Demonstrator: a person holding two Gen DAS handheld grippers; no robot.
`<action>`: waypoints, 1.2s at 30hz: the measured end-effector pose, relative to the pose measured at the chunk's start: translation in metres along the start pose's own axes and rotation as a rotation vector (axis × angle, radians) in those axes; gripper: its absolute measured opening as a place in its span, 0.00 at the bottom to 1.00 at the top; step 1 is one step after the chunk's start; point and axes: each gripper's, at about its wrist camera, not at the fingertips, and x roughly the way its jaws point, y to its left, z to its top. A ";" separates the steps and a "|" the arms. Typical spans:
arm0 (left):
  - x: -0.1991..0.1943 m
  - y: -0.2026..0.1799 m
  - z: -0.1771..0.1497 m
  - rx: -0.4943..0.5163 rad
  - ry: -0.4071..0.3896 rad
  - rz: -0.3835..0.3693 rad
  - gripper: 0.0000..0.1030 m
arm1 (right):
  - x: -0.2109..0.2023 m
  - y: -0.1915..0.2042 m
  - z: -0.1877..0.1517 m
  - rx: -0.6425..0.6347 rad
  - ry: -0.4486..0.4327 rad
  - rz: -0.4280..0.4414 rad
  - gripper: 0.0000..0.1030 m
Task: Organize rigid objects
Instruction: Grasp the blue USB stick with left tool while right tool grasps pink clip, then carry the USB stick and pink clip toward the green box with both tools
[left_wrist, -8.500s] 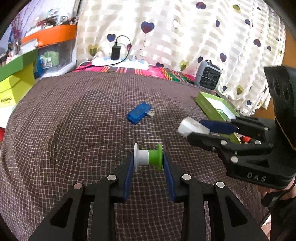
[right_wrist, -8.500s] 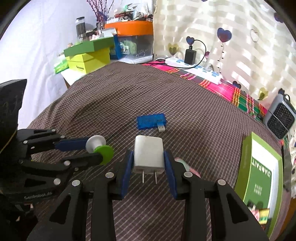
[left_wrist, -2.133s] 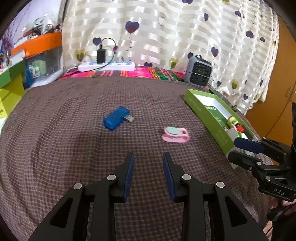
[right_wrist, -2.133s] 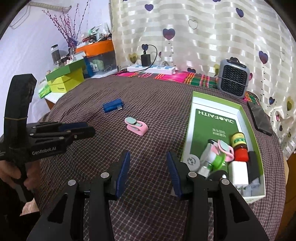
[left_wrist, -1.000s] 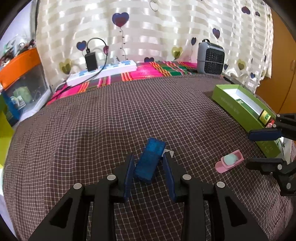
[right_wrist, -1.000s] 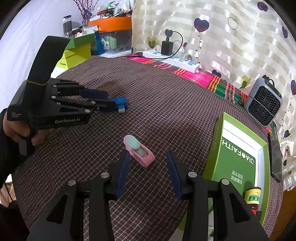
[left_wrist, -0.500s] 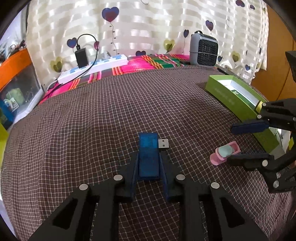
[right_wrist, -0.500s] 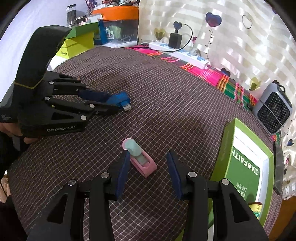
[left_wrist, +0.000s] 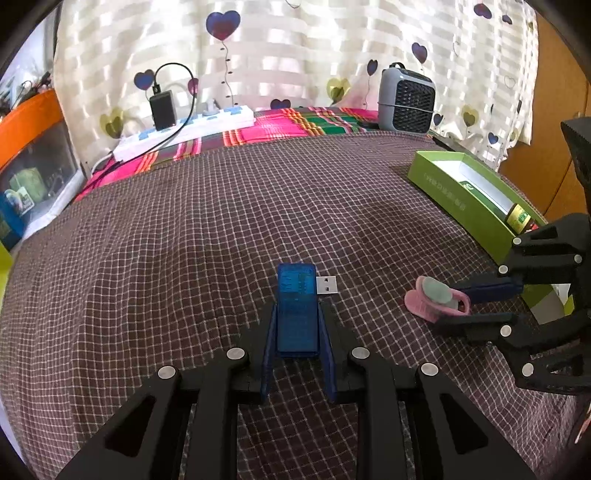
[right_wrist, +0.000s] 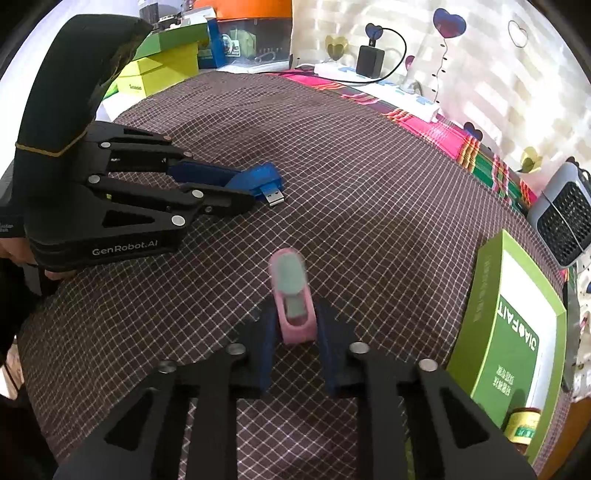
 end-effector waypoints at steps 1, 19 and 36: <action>-0.001 -0.001 -0.001 -0.002 0.000 0.000 0.20 | -0.001 0.000 -0.001 0.011 -0.002 -0.004 0.18; -0.044 -0.049 -0.038 -0.145 -0.039 -0.001 0.20 | -0.056 -0.003 -0.043 0.217 -0.143 -0.005 0.18; -0.110 -0.123 -0.055 -0.132 -0.132 -0.023 0.20 | -0.119 0.008 -0.093 0.330 -0.274 -0.069 0.18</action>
